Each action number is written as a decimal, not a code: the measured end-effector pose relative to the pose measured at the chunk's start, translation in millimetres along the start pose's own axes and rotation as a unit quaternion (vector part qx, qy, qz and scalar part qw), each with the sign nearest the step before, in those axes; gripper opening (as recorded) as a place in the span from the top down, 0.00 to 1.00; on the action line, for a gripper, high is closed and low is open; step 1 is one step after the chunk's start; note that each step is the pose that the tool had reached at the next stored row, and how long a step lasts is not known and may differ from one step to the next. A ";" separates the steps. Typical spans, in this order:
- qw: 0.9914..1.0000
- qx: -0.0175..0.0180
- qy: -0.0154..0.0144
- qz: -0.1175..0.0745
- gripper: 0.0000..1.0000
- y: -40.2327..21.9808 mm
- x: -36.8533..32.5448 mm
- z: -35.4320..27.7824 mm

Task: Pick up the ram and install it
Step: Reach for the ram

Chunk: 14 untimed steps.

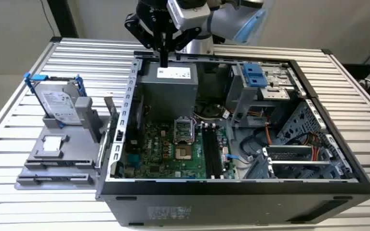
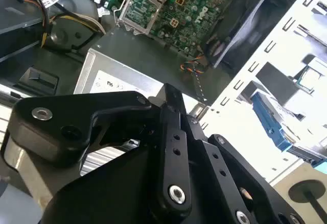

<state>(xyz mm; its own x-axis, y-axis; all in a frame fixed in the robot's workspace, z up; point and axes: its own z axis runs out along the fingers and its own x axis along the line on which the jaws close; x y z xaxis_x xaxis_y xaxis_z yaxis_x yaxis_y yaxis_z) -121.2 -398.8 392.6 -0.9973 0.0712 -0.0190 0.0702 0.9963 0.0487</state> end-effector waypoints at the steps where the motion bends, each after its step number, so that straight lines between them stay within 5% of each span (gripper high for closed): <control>1: 1.000 0.000 0.000 0.000 1.00 0.0 0.0 0.0; 14: 1.000 0.000 0.000 0.000 1.00 -0.3 3.5 0.0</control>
<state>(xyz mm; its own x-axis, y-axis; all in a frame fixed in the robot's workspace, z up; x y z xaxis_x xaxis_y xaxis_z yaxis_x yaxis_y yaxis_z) -124.7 -398.8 392.6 -0.9973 0.0709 -0.0191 0.0699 0.9964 0.0488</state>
